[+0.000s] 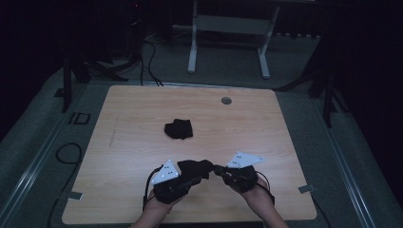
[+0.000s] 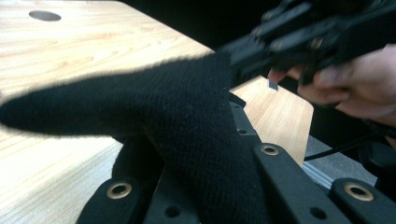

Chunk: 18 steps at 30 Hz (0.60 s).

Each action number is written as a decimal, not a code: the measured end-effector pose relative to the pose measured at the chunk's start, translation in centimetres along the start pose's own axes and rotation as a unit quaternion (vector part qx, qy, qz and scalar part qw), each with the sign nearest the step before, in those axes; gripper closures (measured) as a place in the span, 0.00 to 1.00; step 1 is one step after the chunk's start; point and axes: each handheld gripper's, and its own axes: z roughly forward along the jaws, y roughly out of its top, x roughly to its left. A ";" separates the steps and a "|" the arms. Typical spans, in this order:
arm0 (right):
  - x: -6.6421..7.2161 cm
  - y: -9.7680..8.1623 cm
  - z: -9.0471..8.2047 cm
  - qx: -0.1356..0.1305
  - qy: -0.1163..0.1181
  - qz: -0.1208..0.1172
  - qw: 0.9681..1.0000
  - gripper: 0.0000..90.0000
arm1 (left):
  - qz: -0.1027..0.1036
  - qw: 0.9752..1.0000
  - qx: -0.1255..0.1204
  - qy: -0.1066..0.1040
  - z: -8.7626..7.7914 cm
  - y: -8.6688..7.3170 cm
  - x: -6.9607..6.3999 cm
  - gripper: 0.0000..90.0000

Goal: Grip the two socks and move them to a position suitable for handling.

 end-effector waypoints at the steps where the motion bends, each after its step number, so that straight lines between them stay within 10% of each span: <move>1: -0.1 0.1 -0.3 -0.005 -0.003 0.004 1.000 0.96 | 0.003 1.000 0.002 0.001 0.1 0.0 0.0 0.96; 18: -2.1 0.5 -2.7 -0.028 -0.053 0.015 0.998 0.97 | -0.004 0.996 0.042 0.080 -1.3 -1.4 2.0 0.96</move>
